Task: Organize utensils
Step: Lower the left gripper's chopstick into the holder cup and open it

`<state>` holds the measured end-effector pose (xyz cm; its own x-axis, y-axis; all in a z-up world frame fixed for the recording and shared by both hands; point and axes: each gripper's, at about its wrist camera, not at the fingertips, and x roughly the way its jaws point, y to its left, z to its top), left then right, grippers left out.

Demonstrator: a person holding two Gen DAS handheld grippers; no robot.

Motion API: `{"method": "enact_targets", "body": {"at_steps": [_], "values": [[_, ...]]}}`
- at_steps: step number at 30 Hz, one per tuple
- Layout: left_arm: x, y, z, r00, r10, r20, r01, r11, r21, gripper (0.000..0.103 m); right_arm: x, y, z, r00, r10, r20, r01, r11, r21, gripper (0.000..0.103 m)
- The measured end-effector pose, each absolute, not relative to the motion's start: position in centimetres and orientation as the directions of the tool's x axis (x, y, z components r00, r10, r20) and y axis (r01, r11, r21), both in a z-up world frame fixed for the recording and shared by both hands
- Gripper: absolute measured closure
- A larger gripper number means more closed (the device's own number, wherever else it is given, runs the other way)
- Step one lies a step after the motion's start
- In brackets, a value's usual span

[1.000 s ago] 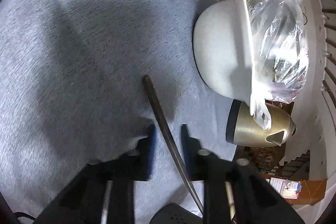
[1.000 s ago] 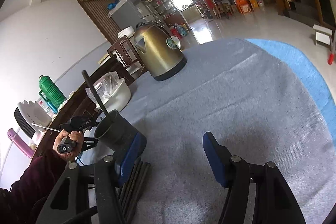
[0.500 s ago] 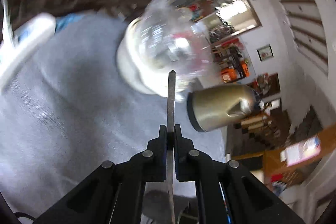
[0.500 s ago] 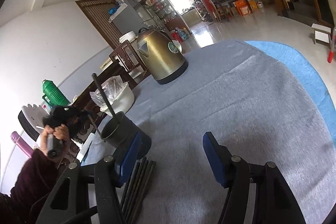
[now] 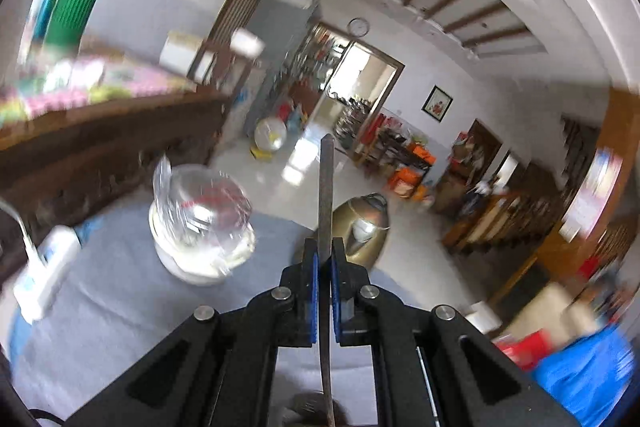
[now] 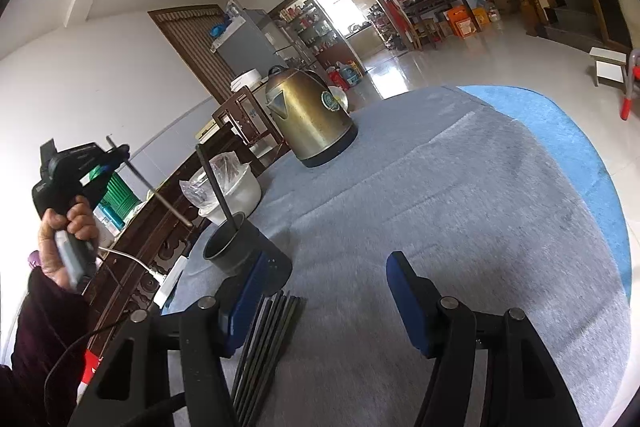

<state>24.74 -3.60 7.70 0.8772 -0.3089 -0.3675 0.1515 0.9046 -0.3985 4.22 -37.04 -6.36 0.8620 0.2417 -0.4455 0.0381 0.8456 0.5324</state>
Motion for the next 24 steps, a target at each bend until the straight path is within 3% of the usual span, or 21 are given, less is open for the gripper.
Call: {"method": "enact_targets", "body": {"at_steps": [4, 13, 14, 15, 17, 23, 24], "values": [[23.8, -5.9, 4.5, 0.867, -0.277, -0.414, 0.171, 0.946, -0.274, 0.097, 3.7, -37.6, -6.6, 0.861, 0.237, -0.449, 0.052, 0.839, 0.541, 0.037], [22.1, -6.4, 2.3, 0.805, -0.307, -0.508, 0.21, 0.948, -0.239, 0.095, 2.8, -38.4, -6.8, 0.859, 0.227, -0.459, 0.07, 0.836, 0.544, 0.037], [21.8, -6.3, 2.5, 0.801, -0.309, -0.512, 0.217, 0.948, -0.233, 0.087, 2.8, -38.5, -6.9, 0.858, 0.23, -0.459, 0.069, 0.834, 0.548, 0.037], [21.5, -5.8, 2.8, 0.795, -0.315, -0.518, 0.223, 0.947, -0.233, 0.067, 2.8, -38.3, -7.0, 0.856, 0.237, -0.46, 0.067, 0.831, 0.552, 0.037], [20.2, -5.5, 2.7, 0.803, -0.311, -0.509, 0.215, 0.947, -0.239, 0.048, 3.0, -38.0, -7.0, 0.853, 0.245, -0.46, 0.06, 0.831, 0.554, 0.037], [16.8, -1.4, 2.6, 0.795, -0.335, -0.505, 0.194, 0.93, -0.313, 0.048, 3.6, -35.5, -7.3, 0.824, 0.288, -0.489, 0.019, 0.847, 0.531, 0.039], [16.3, -0.7, 2.2, 0.788, -0.339, -0.514, 0.187, 0.927, -0.324, 0.048, 3.9, -35.0, -7.5, 0.812, 0.305, -0.498, 0.01, 0.845, 0.534, 0.044]]}}
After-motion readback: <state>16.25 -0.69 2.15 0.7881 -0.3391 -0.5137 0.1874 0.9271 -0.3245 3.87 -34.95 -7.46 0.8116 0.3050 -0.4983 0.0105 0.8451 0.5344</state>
